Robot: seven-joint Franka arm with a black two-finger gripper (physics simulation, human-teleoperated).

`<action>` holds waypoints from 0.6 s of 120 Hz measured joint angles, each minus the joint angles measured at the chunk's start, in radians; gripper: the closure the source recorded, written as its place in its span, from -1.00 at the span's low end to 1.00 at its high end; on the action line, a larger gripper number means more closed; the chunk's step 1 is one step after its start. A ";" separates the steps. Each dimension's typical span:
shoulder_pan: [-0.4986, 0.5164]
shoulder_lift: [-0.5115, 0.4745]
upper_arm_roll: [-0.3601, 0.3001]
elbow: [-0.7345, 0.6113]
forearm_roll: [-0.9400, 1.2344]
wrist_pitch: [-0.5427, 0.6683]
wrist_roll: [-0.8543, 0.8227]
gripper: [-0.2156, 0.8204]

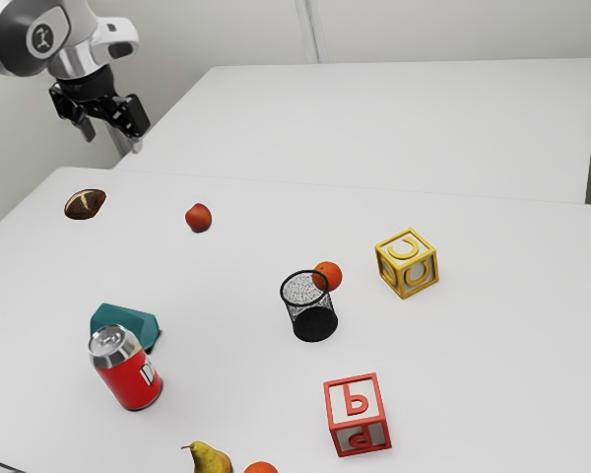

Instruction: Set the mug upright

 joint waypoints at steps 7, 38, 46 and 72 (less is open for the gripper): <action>0.000 0.003 0.000 0.002 0.000 0.004 0.000 -0.58; 0.060 0.018 0.001 -0.006 -0.006 0.027 0.000 -0.58; 0.108 0.022 0.001 -0.019 -0.038 0.027 0.000 -0.58; 0.319 0.025 0.001 -0.116 -0.266 -0.040 0.006 -0.58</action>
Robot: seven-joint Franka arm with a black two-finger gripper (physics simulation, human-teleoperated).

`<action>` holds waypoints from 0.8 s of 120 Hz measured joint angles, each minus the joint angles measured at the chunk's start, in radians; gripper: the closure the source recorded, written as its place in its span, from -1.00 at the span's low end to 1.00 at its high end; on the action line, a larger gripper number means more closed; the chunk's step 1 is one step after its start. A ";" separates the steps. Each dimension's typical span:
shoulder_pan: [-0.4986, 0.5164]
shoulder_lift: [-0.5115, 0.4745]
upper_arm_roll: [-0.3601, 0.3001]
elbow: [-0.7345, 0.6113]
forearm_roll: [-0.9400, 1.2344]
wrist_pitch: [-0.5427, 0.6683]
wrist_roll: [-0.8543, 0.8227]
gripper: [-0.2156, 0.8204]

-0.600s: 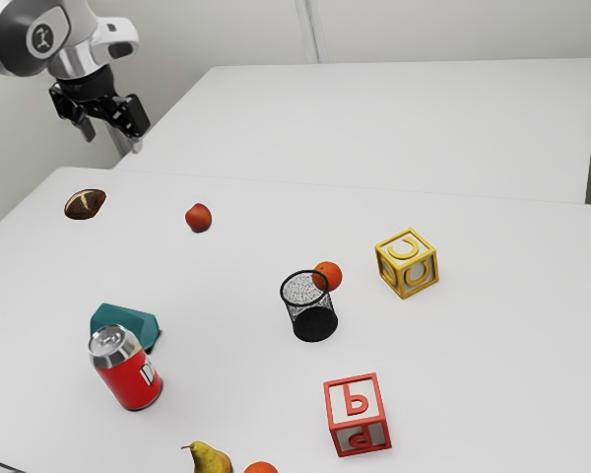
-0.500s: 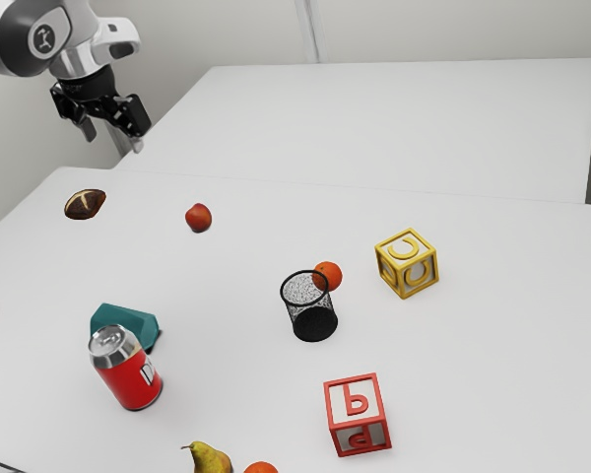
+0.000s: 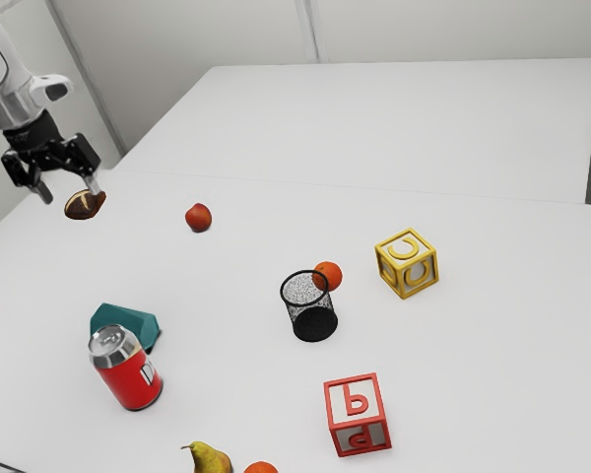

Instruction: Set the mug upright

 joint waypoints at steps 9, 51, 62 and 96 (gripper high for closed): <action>0.075 0.023 0.000 -0.019 -0.051 -0.040 0.012 -0.58; 0.312 0.207 0.010 -0.068 -0.170 -0.113 0.158 -0.58; 0.294 0.262 0.016 -0.063 -0.198 -0.113 0.203 -0.58; 0.298 0.387 0.042 -0.040 -0.288 -0.084 0.330 -0.58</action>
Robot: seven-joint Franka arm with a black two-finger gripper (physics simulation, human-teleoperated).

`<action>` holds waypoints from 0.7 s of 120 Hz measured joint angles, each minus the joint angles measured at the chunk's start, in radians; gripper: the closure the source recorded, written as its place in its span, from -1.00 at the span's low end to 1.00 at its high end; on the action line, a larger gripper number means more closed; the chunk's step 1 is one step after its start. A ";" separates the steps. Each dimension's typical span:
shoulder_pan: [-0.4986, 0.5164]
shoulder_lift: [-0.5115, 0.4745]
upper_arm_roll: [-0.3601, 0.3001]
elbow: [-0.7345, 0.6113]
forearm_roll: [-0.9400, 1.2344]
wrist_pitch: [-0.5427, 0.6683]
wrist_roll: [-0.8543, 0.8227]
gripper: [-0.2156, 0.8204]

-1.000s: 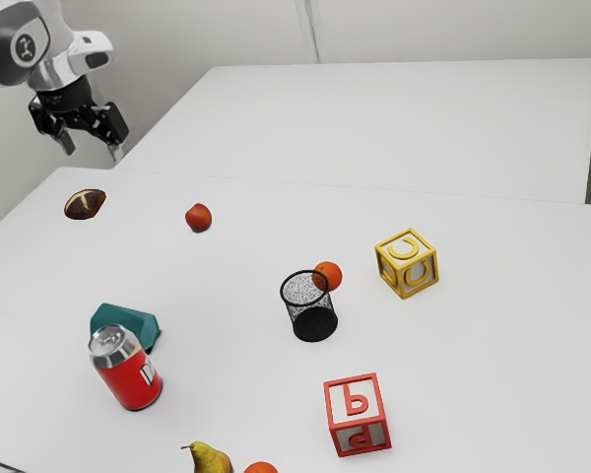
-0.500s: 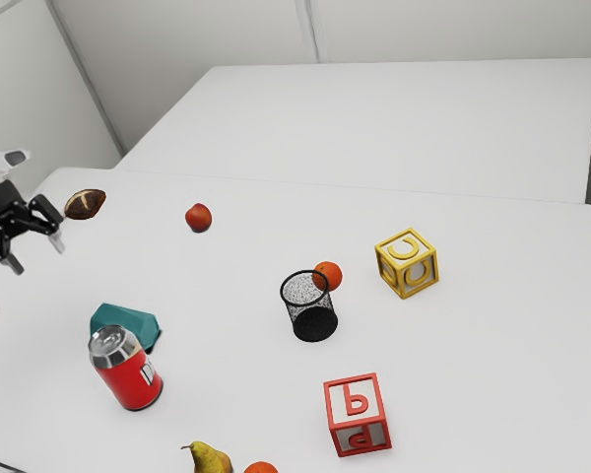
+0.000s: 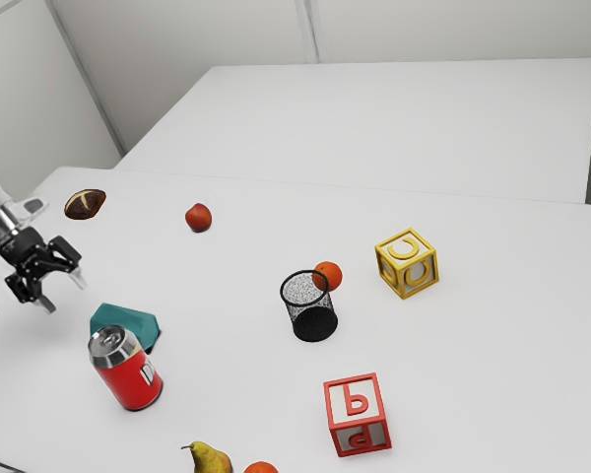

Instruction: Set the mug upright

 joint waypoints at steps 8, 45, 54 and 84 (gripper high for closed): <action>0.000 0.025 0.001 0.005 -0.023 0.005 0.024 -0.58; -0.003 0.062 0.001 -0.045 -0.156 0.005 0.102 -0.58; -0.004 0.069 0.001 -0.064 -0.182 0.004 0.113 -0.58; -0.014 0.085 -0.004 -0.096 -0.247 0.001 0.128 -0.58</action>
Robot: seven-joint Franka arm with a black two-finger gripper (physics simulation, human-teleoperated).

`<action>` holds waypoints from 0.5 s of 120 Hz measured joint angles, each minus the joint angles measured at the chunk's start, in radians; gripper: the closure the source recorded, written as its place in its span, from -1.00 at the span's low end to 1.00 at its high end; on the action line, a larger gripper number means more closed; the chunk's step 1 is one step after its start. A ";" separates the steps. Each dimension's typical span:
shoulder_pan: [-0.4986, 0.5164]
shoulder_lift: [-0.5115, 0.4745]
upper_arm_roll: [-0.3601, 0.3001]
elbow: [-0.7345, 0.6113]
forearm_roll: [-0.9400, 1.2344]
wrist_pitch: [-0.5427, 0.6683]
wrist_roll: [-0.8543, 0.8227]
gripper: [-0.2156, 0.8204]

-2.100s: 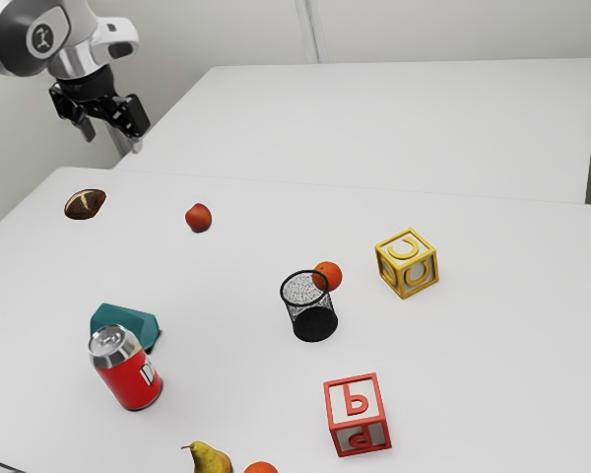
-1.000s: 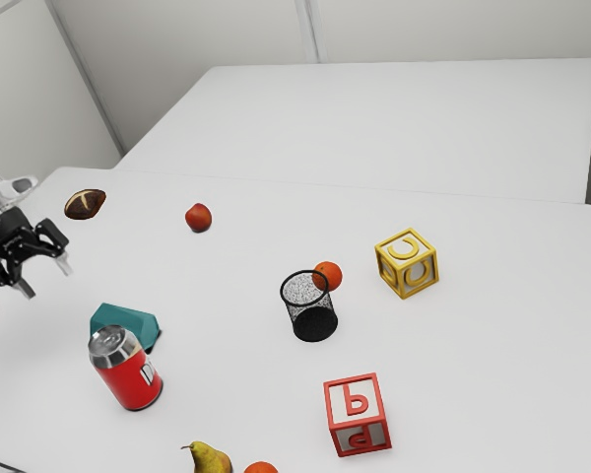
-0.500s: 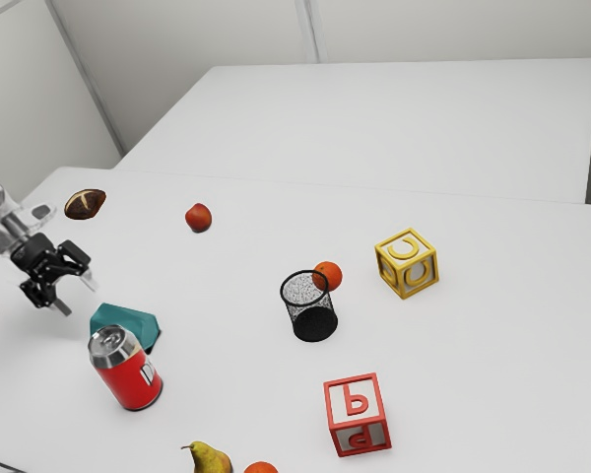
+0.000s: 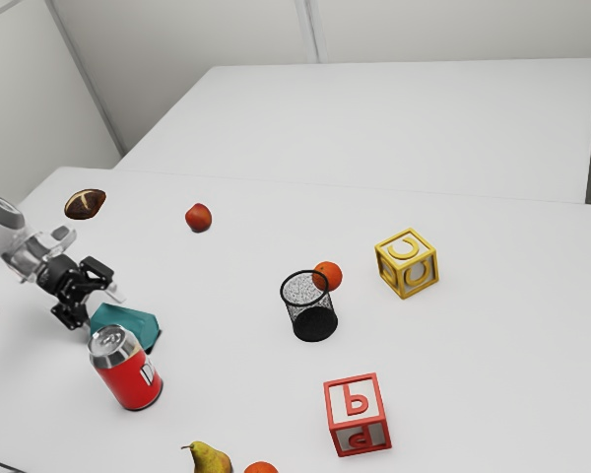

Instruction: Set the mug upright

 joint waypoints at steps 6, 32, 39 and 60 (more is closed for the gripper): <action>-0.002 0.001 -0.001 -0.001 -0.007 0.000 0.001 -0.58; -0.013 0.002 -0.006 0.000 -0.018 0.003 0.000 -0.27; -0.014 0.001 -0.007 0.005 -0.014 0.003 -0.007 0.06; -0.016 -0.006 -0.025 0.019 -0.007 0.004 -0.024 0.56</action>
